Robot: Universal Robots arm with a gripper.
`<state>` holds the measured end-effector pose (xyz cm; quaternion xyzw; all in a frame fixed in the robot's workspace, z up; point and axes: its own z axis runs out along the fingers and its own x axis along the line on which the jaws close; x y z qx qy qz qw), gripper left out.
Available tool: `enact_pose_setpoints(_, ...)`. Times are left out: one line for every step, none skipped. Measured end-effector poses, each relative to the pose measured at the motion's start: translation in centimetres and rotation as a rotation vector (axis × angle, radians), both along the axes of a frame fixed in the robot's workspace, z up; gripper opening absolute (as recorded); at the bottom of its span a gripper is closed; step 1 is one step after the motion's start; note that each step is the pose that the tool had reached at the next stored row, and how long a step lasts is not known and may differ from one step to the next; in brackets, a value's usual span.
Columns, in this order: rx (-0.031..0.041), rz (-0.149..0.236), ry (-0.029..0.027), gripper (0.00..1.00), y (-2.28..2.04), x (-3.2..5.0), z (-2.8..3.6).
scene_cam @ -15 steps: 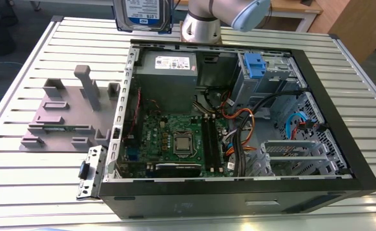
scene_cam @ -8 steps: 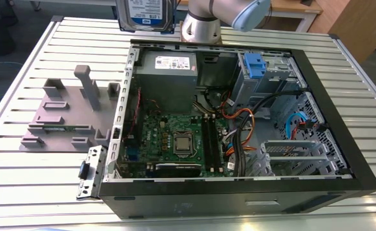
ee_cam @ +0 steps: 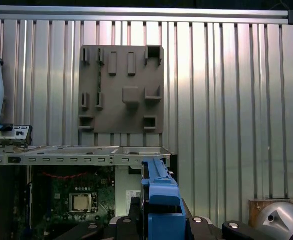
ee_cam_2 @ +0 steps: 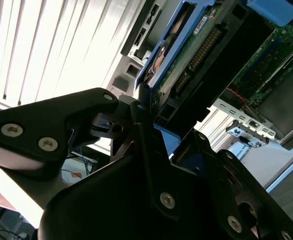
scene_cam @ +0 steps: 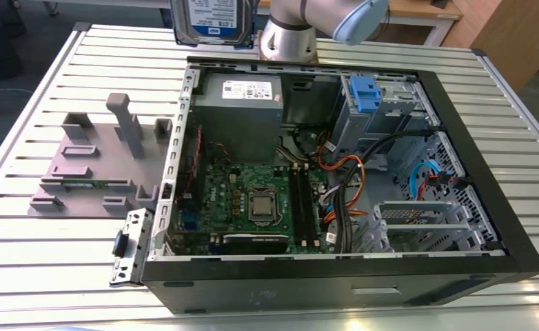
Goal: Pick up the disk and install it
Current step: 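Pick up the disk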
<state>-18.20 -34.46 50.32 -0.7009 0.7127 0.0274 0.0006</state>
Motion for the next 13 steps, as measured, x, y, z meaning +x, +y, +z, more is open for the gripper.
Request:
enact_pose_setpoints(0.0,0.0,0.0,0.37,0.0,0.07,0.0)
enact_pose_setpoints(0.0,0.0,0.0,0.37,0.0,0.13,0.0)
enact_pose_setpoints(0.0,0.0,0.0,0.37,0.0,0.19,0.0)
enact_pose_setpoints(0.0,0.0,0.0,0.37,0.0,0.26,0.0)
enact_pose_setpoints(0.0,0.0,0.0,0.37,0.0,0.32,0.0)
enact_pose_setpoints(0.0,0.0,0.0,0.37,0.0,0.6,0.0)
enact_pose_setpoints(0.0,0.0,0.0,0.37,0.0,0.67,0.0)
enact_pose_setpoints(0.0,0.0,0.0,0.37,0.0,0.73,0.0)
enact_pose_setpoints(-0.0001,0.0,0.0,0.37,0.0,0.8,0.0)
enact_pose_setpoints(-0.0001,0.0,0.0001,0.37,0.0,0.86,0.0)
enact_pose_setpoints(0.0,0.0,0.0,0.37,0.0,0.93,0.0)
enact_pose_setpoints(0.0,0.0,0.0,0.37,0.0,0.99,0.0)
enact_pose_setpoints(-0.0001,0.0,0.0,0.37,0.0,1.06,0.0)
